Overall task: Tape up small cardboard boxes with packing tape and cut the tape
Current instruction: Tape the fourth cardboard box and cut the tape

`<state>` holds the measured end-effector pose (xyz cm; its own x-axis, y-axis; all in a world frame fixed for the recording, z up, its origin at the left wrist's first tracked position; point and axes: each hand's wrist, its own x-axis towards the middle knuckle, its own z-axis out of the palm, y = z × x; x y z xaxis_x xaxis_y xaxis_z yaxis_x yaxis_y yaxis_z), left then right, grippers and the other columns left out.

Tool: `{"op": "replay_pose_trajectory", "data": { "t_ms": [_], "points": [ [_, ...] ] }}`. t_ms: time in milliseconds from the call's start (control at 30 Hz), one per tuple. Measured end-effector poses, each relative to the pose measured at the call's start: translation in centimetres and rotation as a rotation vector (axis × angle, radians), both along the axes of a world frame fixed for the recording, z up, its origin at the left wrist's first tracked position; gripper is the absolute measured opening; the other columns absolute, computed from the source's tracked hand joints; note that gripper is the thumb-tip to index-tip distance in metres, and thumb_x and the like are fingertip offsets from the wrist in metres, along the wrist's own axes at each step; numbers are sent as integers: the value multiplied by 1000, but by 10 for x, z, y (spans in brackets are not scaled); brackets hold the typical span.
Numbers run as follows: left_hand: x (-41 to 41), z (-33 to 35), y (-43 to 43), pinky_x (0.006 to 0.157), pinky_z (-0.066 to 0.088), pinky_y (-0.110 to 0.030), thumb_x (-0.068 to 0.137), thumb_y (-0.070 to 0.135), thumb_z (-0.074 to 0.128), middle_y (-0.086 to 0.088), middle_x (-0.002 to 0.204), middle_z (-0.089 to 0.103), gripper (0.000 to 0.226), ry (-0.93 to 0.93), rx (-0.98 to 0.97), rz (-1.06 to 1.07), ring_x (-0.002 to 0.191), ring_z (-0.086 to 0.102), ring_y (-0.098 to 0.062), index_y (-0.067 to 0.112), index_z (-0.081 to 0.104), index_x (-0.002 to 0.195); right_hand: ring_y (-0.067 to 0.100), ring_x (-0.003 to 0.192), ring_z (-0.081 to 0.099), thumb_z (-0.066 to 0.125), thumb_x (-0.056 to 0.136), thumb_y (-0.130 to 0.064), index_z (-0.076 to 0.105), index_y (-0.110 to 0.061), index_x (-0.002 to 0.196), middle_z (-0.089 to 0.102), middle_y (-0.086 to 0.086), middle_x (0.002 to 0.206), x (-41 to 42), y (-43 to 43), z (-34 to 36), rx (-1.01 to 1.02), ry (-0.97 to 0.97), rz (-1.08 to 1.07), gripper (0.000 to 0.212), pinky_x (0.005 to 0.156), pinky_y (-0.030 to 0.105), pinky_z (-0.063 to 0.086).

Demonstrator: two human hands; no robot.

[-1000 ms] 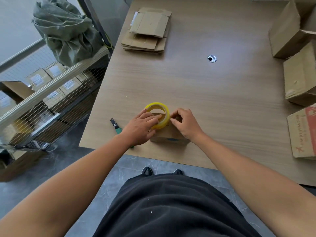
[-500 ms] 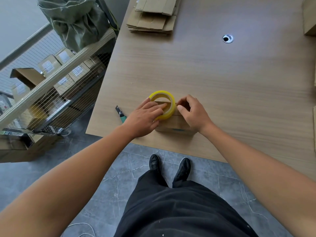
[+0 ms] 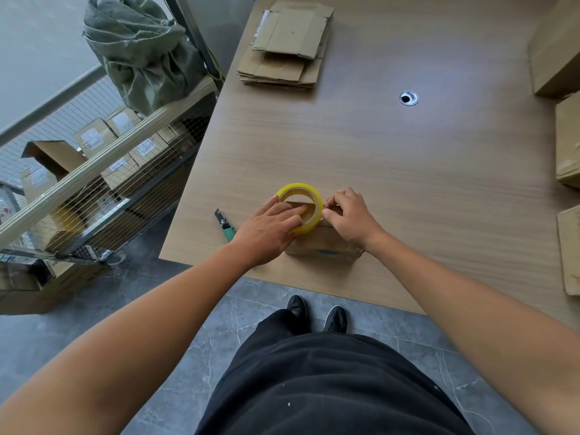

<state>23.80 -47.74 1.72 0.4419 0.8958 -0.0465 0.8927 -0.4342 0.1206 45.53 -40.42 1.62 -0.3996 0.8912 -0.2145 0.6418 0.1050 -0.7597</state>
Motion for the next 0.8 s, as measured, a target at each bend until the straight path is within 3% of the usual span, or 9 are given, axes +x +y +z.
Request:
{"op": "replay_pose_trajectory", "data": {
  "t_ms": [100, 300, 467, 567, 633, 700, 800],
  "points": [
    [0, 0, -1, 127, 7, -40, 101, 33, 52, 3, 155, 46, 19, -14, 25, -6, 141, 39, -22, 20, 57, 114, 30, 116, 44, 60, 93, -15, 61, -12, 91, 57, 10, 115, -6, 0, -1, -13, -52, -37, 4, 104, 42, 36],
    [8, -8, -10, 124, 22, -45, 93, 28, 63, -3, 140, 61, 19, -9, 144, 38, 124, 58, -26, 16, 61, 107, 31, 100, 51, 59, 88, -14, 56, -5, 73, 59, 11, 94, -32, -8, -3, 96, -108, -359, 18, 87, 43, 43],
    [3, -22, -5, 124, 15, -43, 93, 30, 65, -1, 137, 62, 18, -80, 215, 2, 121, 58, -24, 18, 59, 105, 32, 99, 53, 63, 83, -1, 48, -11, 67, 61, 14, 93, -19, -11, -2, 116, 38, -331, 24, 88, 36, 42],
    [-2, -25, -9, 123, 21, -45, 94, 31, 66, 1, 133, 64, 18, -108, 258, 5, 115, 59, -25, 16, 60, 104, 33, 98, 52, 62, 81, 2, 51, -4, 65, 60, 16, 92, -21, -13, -5, 146, -22, -379, 20, 85, 33, 40],
    [-1, -26, -12, 122, 23, -45, 93, 30, 67, 2, 133, 64, 20, -140, 283, 29, 111, 59, -25, 15, 62, 105, 36, 99, 55, 60, 82, 2, 55, -2, 68, 61, 19, 93, -28, -9, -6, 152, -57, -405, 16, 88, 37, 42],
    [-1, -27, -9, 122, 21, -44, 92, 30, 68, 4, 134, 64, 22, -161, 298, 38, 111, 60, -25, 15, 64, 107, 37, 105, 55, 58, 82, 4, 57, -7, 83, 62, 17, 101, -30, -5, -3, 121, -23, -373, 11, 95, 42, 43],
    [-3, -31, -9, 123, 21, -43, 94, 33, 63, 5, 134, 64, 21, -177, 270, 43, 113, 59, -25, 15, 64, 106, 29, 118, 51, 53, 80, 0, 63, -11, 110, 58, 7, 118, -17, -6, 0, 27, 30, -201, 33, 108, 44, 37]
  ]
}}
